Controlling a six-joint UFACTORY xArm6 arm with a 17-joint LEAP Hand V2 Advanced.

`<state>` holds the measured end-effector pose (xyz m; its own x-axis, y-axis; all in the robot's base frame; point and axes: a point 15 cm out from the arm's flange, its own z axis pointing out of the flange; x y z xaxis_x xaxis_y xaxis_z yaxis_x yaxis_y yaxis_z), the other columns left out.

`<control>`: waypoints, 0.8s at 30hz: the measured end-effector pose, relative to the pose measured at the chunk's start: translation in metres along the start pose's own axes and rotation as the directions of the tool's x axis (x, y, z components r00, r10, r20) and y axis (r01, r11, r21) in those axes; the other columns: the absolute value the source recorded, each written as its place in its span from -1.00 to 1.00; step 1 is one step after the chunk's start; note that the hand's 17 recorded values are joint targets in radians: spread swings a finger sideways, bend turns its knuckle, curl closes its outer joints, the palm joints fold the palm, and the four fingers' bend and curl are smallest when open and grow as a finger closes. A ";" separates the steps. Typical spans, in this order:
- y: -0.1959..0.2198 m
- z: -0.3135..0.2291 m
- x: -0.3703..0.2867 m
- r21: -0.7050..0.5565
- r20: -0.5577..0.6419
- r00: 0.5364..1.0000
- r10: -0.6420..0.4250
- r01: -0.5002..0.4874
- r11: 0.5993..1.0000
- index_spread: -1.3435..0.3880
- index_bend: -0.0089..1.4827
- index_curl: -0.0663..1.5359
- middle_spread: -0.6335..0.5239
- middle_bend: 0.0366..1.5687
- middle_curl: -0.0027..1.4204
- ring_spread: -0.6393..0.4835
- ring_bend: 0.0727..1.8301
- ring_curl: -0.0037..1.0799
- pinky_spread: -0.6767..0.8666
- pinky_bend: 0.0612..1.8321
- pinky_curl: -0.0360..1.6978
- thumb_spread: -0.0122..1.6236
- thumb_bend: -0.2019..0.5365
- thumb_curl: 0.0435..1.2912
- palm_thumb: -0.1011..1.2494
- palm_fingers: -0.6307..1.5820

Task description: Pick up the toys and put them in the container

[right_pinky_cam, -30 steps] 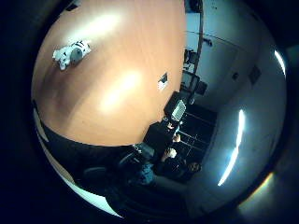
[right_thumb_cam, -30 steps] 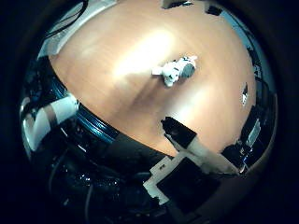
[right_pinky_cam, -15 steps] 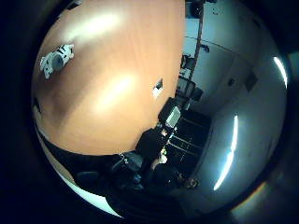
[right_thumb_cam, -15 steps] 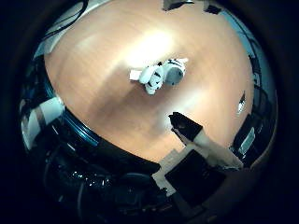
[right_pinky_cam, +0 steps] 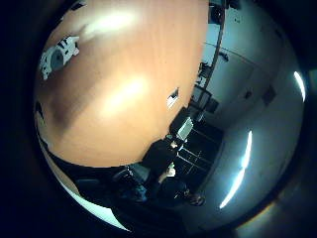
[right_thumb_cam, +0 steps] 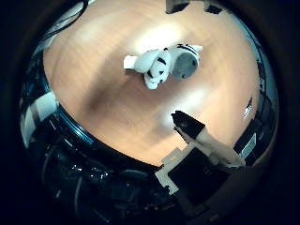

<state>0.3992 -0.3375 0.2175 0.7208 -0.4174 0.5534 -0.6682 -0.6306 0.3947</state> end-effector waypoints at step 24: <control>-0.027 0.028 -0.015 0.019 0.011 0.999 -0.049 0.049 0.999 -0.10 -0.12 -0.31 -0.18 -0.78 -0.52 0.31 -0.89 -0.67 0.33 -0.89 -0.74 0.12 -0.51 -0.52 0.42 -0.14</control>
<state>0.4119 -0.3326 0.1782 0.7549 -0.3931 0.5250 -0.6283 -0.6630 0.4071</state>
